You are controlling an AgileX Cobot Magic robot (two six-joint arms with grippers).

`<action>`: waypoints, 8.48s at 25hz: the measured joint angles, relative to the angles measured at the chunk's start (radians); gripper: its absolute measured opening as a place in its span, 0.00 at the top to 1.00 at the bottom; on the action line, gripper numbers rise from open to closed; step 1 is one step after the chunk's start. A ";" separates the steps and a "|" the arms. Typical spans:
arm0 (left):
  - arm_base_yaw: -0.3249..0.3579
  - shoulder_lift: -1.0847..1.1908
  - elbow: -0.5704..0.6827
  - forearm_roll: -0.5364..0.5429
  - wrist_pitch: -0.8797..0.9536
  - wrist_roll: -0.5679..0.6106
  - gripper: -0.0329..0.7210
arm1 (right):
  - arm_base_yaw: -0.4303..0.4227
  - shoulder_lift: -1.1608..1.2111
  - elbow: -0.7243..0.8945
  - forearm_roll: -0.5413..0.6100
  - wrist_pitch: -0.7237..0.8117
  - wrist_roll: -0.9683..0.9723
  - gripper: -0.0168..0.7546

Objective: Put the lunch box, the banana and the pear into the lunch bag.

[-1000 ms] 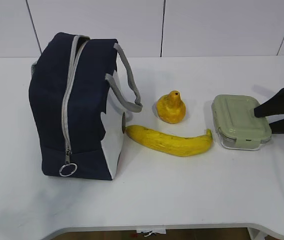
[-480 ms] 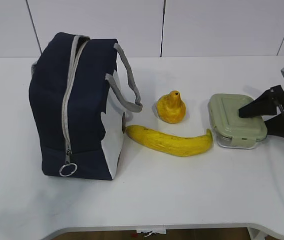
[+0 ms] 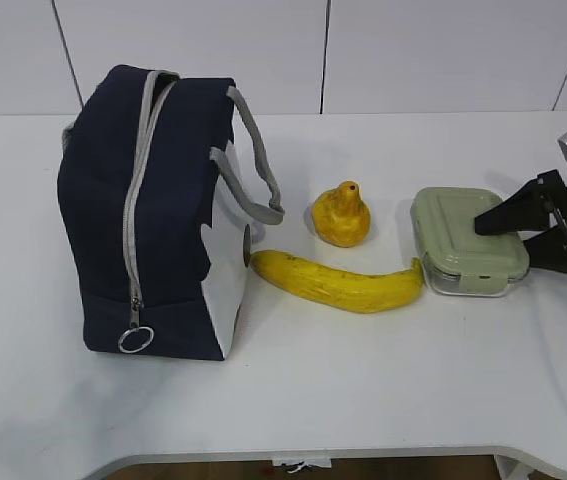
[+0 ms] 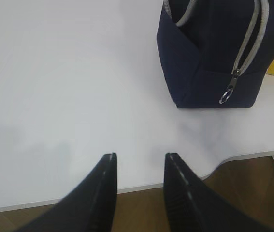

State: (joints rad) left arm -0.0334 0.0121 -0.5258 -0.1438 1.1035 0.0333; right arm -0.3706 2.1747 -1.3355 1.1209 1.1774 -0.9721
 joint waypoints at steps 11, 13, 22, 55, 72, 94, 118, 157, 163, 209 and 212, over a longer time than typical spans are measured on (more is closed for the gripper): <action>0.000 0.000 0.000 0.000 0.000 0.000 0.62 | 0.000 0.000 0.000 0.013 0.003 0.000 0.38; 0.000 0.000 0.000 0.000 0.000 0.000 0.62 | 0.000 0.000 0.000 0.013 0.003 0.000 0.39; 0.000 0.000 0.000 0.000 0.000 -0.002 0.62 | 0.000 0.000 0.000 0.018 0.009 0.006 0.48; 0.000 0.073 0.000 -0.110 -0.013 -0.008 0.63 | 0.000 -0.320 0.002 -0.099 -0.005 0.315 0.49; 0.000 0.537 -0.198 -0.319 -0.073 -0.008 0.54 | 0.038 -0.476 0.002 0.031 0.008 0.367 0.49; 0.000 1.318 -0.605 -0.564 -0.061 0.338 0.53 | 0.429 -0.476 0.002 0.263 -0.056 0.332 0.49; 0.000 1.532 -0.722 -0.727 -0.059 0.458 0.96 | 0.697 -0.424 0.002 0.450 -0.375 0.283 0.49; 0.000 1.547 -0.728 -0.662 0.026 0.557 0.96 | 0.823 -0.054 -0.169 0.338 -0.496 0.144 0.49; 0.000 1.597 -0.729 -0.624 0.016 0.559 0.96 | 0.823 0.016 -0.178 0.347 -0.498 0.144 0.49; 0.000 1.622 -0.730 -0.589 0.049 0.561 0.96 | 0.774 0.048 -0.889 -0.547 0.048 0.574 0.28; 0.000 1.622 -0.730 -0.579 0.049 0.561 0.96 | 0.774 0.046 -0.891 -0.645 0.057 0.657 0.28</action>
State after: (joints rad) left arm -0.0334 1.6338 -1.2562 -0.7227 1.1521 0.5943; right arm 0.4035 2.2206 -2.2268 0.4756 1.2342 -0.3153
